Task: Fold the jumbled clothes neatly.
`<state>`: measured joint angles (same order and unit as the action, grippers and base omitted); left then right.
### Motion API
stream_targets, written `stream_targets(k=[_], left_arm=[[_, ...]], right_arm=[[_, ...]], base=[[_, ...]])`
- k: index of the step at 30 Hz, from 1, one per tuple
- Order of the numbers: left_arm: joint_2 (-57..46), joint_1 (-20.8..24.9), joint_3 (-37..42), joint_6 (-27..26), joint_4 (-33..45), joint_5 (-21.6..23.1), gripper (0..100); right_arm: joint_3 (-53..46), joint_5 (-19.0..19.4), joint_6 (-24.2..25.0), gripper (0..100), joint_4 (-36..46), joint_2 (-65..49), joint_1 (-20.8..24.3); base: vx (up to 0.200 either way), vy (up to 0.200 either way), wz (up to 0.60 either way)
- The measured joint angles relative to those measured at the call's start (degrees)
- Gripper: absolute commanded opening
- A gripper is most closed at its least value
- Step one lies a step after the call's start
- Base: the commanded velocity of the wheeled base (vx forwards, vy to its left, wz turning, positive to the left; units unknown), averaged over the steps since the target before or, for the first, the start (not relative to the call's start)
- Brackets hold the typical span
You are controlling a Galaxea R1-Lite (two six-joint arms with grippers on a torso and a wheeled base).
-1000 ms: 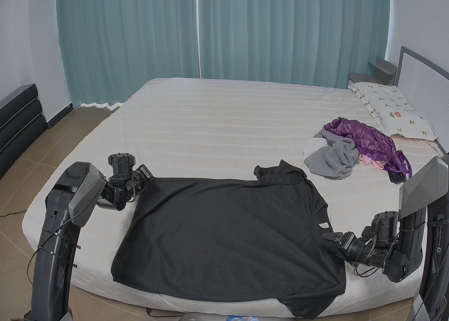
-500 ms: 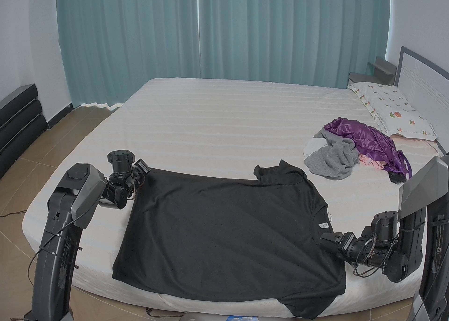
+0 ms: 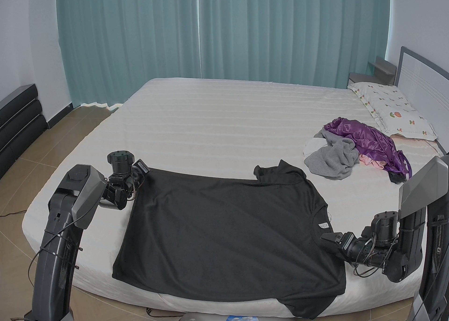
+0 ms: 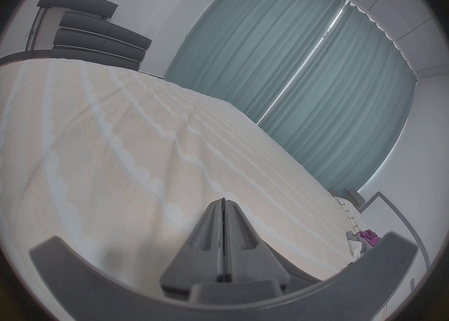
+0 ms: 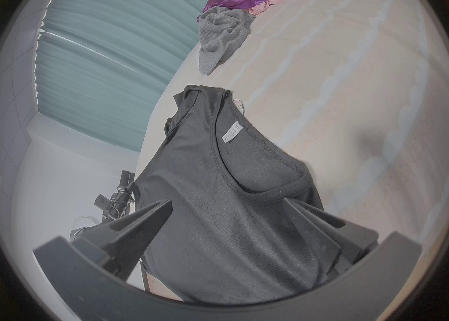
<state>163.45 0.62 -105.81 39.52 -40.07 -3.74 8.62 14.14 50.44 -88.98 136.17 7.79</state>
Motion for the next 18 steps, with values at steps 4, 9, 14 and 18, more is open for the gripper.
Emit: stream_targets(k=[4, 9, 14, 18], left_arm=[[0.05, 0.00, -0.06, 0.00, 0.33, -0.02, 0], [0.06, 0.00, -0.11, 0.02, 1.18, 0.02, 100], [0.05, 0.00, -0.09, 0.07, 1.69, -0.02, 100], [-0.06, 0.00, 0.27, 0.13, 1.69, -0.05, 100]], right_arm=[[0.00, -0.02, 0.02, 100, 0.00, 0.02, 0.00], [0.00, 0.00, 0.02, 100, 0.00, 0.10, 0.00], [0.00, -0.02, 0.05, 100, 0.00, 0.11, 0.01], [0.00, 0.00, 0.00, 100, 0.00, 0.11, 0.00]], base=[[0.000, 0.000, 0.00], [0.000, 0.000, 0.00], [0.000, 0.000, 0.00], [0.000, 0.000, 0.00]])
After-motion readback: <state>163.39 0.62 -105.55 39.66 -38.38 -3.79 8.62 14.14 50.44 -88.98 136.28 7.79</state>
